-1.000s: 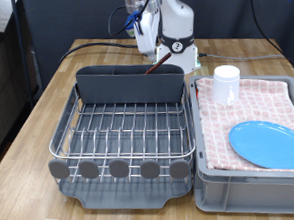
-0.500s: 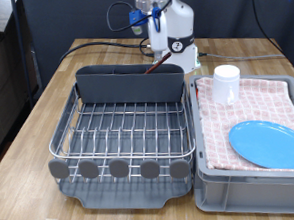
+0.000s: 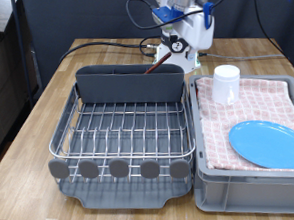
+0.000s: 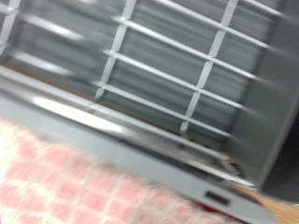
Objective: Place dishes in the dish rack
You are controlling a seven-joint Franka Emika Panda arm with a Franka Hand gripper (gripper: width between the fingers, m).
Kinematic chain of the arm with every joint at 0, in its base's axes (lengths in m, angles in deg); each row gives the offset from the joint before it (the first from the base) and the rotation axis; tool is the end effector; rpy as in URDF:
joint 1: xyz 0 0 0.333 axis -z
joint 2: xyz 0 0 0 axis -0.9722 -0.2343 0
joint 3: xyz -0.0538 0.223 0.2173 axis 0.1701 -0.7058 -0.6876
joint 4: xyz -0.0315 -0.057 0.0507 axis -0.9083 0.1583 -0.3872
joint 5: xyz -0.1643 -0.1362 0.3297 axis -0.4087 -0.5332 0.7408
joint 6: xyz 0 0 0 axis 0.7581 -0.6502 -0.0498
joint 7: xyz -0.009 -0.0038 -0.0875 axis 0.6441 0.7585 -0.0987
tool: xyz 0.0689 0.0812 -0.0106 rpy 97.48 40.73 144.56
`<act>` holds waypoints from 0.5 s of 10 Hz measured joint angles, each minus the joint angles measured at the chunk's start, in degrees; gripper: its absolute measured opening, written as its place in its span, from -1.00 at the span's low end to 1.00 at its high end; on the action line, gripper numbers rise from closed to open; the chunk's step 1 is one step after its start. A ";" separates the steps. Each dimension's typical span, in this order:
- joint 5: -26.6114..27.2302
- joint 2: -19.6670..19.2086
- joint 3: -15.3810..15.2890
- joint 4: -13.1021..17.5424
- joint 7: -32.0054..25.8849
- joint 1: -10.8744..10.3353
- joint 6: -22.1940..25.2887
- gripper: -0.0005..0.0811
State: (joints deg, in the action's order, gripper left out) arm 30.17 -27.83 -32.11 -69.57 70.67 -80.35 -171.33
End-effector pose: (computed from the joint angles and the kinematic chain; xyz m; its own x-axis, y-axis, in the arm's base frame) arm 0.4142 0.0229 0.3735 -0.2961 -0.9483 0.1139 -0.9550 0.2922 -0.0499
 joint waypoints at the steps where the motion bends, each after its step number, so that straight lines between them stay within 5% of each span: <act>1: 0.04 -1.17 -0.55 1.38 -2.29 -0.96 -1.48 0.98; 5: 3.37 -6.71 -0.66 6.80 -9.58 -3.27 -2.35 0.98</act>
State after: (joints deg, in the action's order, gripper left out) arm 33.55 -34.53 -32.77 -62.78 61.10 -83.63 -173.68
